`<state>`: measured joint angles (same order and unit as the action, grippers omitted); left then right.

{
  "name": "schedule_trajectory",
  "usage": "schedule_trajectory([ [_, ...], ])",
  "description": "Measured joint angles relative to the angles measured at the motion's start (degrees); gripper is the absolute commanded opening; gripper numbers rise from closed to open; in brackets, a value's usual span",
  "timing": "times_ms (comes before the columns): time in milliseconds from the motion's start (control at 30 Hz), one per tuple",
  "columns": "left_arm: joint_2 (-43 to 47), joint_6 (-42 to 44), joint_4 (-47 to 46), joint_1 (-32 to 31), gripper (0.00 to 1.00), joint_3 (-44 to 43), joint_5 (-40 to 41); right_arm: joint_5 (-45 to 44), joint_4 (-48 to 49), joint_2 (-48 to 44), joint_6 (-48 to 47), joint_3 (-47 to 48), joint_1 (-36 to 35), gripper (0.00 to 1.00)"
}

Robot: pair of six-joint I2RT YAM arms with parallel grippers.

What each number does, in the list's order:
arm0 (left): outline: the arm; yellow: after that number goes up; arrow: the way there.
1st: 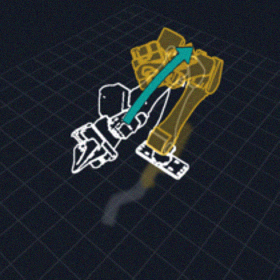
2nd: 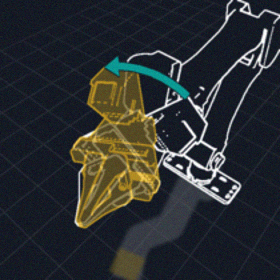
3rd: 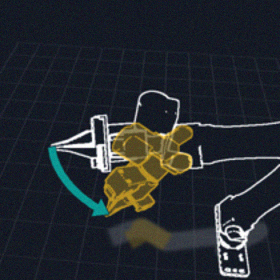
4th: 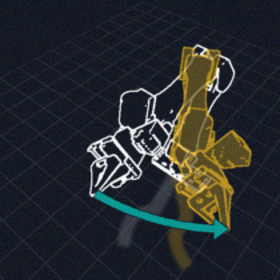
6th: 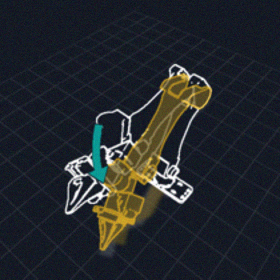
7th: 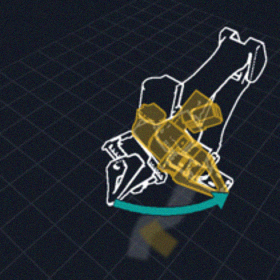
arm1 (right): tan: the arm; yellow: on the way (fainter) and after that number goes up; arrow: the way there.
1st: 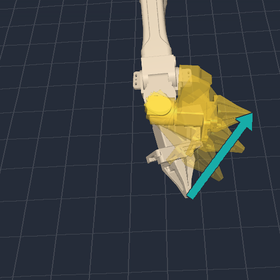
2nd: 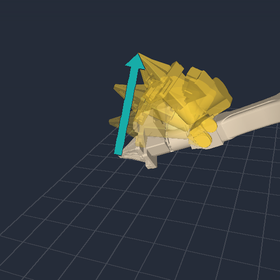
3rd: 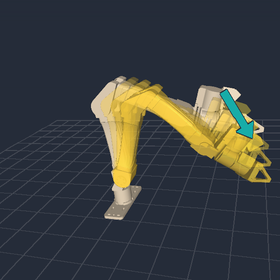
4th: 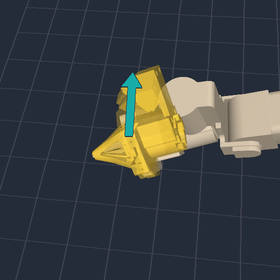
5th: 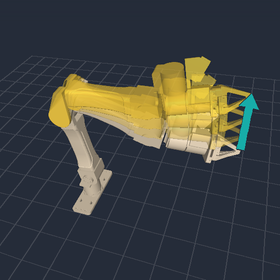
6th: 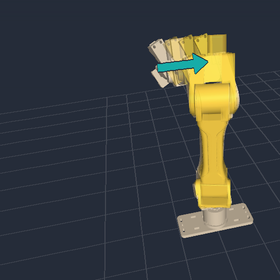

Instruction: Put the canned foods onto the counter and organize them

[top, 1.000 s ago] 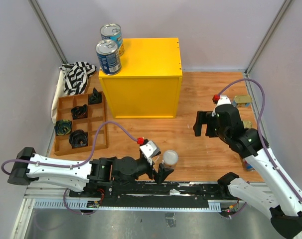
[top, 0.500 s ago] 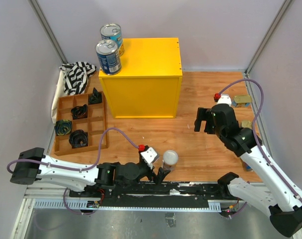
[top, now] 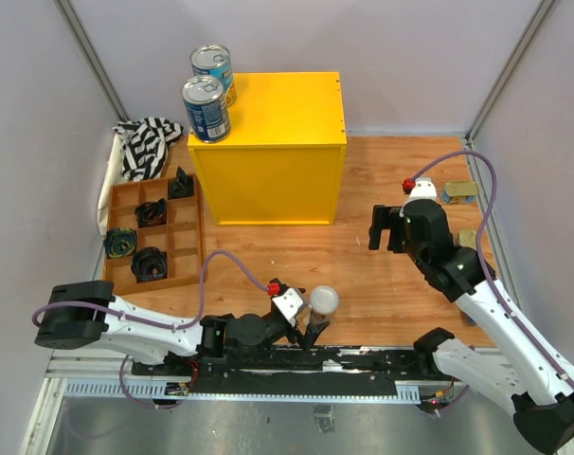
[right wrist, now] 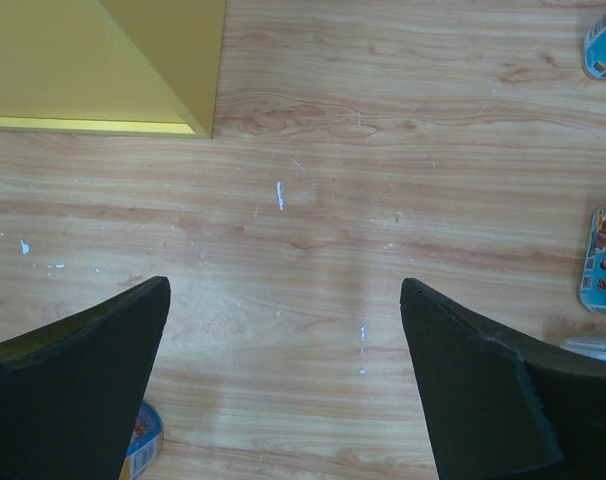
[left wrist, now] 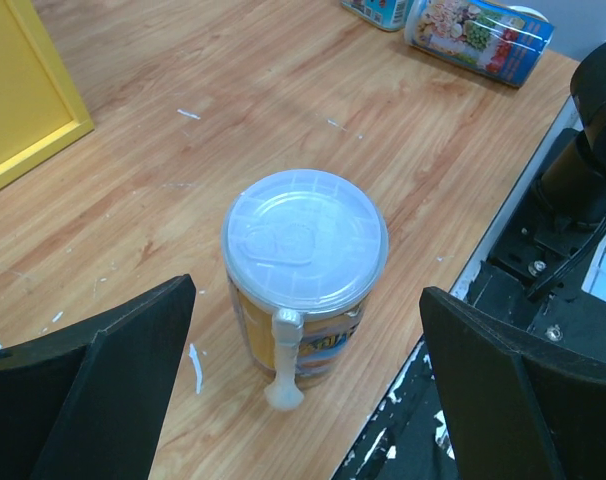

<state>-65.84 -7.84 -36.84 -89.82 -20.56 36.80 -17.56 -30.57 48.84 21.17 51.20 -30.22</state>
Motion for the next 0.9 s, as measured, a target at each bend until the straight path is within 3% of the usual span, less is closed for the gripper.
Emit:
schedule_trajectory([
  [467, -12.57, 4.90, -17.20, 0.02, 0.99, 0.46, 0.15, 2.67, 1.22, -3.61, -0.63, -3.13, 0.00, 0.98],
  [900, -19.47, 4.33, -25.94, 3.39, 0.97, 0.44, 0.15, 4.11, 2.99, -3.65, -1.33, -4.15, 0.00, 0.98],
])
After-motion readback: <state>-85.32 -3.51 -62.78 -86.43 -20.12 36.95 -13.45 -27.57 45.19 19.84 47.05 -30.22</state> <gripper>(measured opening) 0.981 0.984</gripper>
